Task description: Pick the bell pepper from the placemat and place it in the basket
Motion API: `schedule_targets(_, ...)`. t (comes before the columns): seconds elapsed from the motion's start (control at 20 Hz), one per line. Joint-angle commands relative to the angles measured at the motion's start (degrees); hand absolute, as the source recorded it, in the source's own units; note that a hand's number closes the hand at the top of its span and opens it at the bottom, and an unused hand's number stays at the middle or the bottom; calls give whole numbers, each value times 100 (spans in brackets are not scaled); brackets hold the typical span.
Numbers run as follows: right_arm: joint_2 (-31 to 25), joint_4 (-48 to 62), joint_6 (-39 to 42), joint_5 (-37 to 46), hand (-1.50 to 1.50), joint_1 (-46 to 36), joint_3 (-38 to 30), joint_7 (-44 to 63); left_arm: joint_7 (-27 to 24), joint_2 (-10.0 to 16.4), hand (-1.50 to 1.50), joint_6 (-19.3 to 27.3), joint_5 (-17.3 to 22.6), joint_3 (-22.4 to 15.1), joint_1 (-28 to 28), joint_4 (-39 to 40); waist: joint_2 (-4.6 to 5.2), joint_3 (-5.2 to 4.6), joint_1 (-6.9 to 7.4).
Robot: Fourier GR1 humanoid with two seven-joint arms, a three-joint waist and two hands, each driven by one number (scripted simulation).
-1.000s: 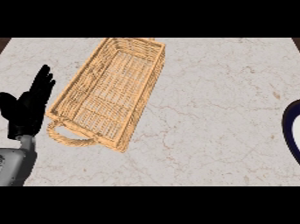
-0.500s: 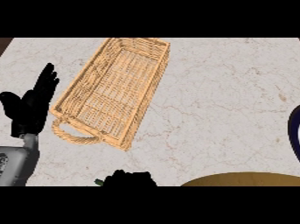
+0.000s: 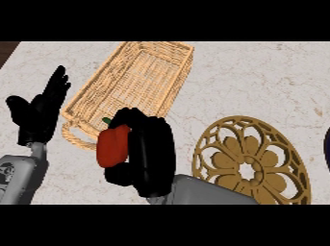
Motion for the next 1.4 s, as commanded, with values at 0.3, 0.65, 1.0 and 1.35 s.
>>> schedule_targets(0.3, -371, 2083, 1446, -339, 150, -2358, 90, -475, -20, -12, 0, -21, -27, 4, 154, -6, -82, -22, -57)
schedule_targets(0.65, 66, 3421, 1837, -649, 150, -3706, 202, -783, -13, -163, 0, 158, -164, 26, -114, 149, -30, -3, -148)
schedule_targets(1.0, 69, 4210, 1700, -1378, 150, -4223, 281, -1114, 90, 53, 0, -163, 9, 207, -58, 23, -14, -5, -56)
schedule_targets(1.35, 69, 4249, 2749, -2294, 150, -4010, 595, -1050, 166, -180, 0, 118, -225, 48, -5, -110, -32, -2, -92)
